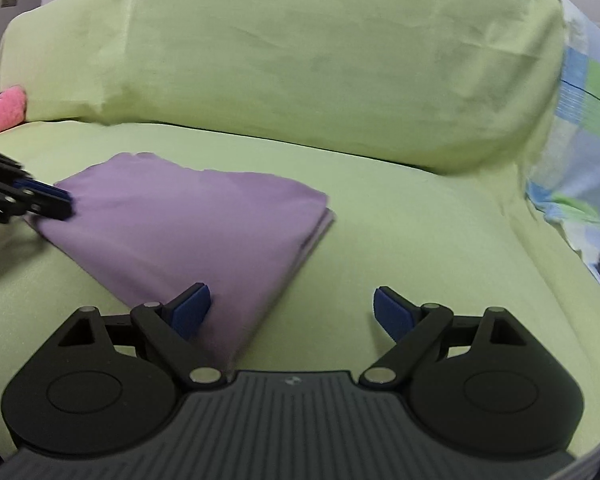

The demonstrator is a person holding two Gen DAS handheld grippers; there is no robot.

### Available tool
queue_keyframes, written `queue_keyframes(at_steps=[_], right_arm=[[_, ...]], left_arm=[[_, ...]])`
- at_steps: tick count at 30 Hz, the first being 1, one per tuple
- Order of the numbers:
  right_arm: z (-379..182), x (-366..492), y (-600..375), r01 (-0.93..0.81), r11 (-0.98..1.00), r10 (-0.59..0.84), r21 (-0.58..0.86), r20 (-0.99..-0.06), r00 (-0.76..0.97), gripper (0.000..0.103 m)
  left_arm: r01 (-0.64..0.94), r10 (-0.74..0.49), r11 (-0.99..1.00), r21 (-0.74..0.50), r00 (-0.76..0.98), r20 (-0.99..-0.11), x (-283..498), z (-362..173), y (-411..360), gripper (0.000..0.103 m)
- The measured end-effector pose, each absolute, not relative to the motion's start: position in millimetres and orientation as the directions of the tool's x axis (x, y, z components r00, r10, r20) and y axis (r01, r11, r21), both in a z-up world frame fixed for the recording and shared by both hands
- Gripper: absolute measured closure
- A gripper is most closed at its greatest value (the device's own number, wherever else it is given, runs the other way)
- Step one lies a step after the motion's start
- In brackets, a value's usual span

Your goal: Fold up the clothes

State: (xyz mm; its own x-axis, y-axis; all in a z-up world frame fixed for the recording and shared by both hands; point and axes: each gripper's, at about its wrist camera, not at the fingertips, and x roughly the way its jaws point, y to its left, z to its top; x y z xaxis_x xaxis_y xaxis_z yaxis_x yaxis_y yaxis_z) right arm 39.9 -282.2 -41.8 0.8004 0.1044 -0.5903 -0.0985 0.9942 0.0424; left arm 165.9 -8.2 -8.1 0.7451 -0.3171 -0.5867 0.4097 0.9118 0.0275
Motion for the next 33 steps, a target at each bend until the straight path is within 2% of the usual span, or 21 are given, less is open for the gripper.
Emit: queue_keyframes(at_steps=[4,8,15,16,17,18,22,28,33], right_arm=[[-33.0,41.9,-278.8,-0.125,0.990,0.141,0.067,-0.519,0.843,0.017],[-31.7,55.2,-267.6,-0.161,0.984,0.177,0.074,-0.509,0.842,0.017],[-34.5,61.2,-257.8,-0.188,0.979,0.199,0.075,-0.509,0.837,0.017],[-34.1,61.7,-257.8,-0.186,0.980,0.198,0.075,-0.510,0.837,0.017],[-33.7,62.4,-257.9,-0.185,0.980,0.197,0.075,-0.511,0.837,0.017],[-32.9,63.4,-257.8,-0.184,0.980,0.198,0.078,-0.510,0.837,0.017],[-29.9,66.4,-253.8,-0.191,0.978,0.205,0.080,-0.502,0.840,0.017],[-30.7,68.8,-251.0,-0.193,0.978,0.204,0.076,-0.500,0.842,0.017],[-30.0,70.5,-248.9,-0.202,0.976,0.214,0.079,-0.498,0.840,0.017]], left_arm=[[0.335,-0.313,0.939,-0.074,0.747,-0.586,167.2,1.9,19.5,0.084],[0.352,-0.356,0.927,-0.131,0.718,-0.598,176.0,0.1,26.5,0.084],[0.408,-0.370,0.908,-0.100,0.664,-0.650,193.7,-11.3,17.5,0.085],[0.408,-0.369,0.907,-0.099,0.661,-0.653,193.4,-9.4,17.9,0.088],[0.405,-0.365,0.909,-0.099,0.660,-0.657,192.8,-7.7,17.7,0.098],[0.401,-0.361,0.911,-0.099,0.658,-0.661,192.2,-6.0,17.4,0.103],[0.404,-0.367,0.909,-0.105,0.656,-0.660,188.4,2.6,17.5,0.103],[0.394,-0.371,0.914,-0.099,0.711,-0.597,197.1,19.4,21.9,0.103],[0.392,-0.351,0.915,-0.095,0.656,-0.668,211.2,3.7,25.1,0.103]])
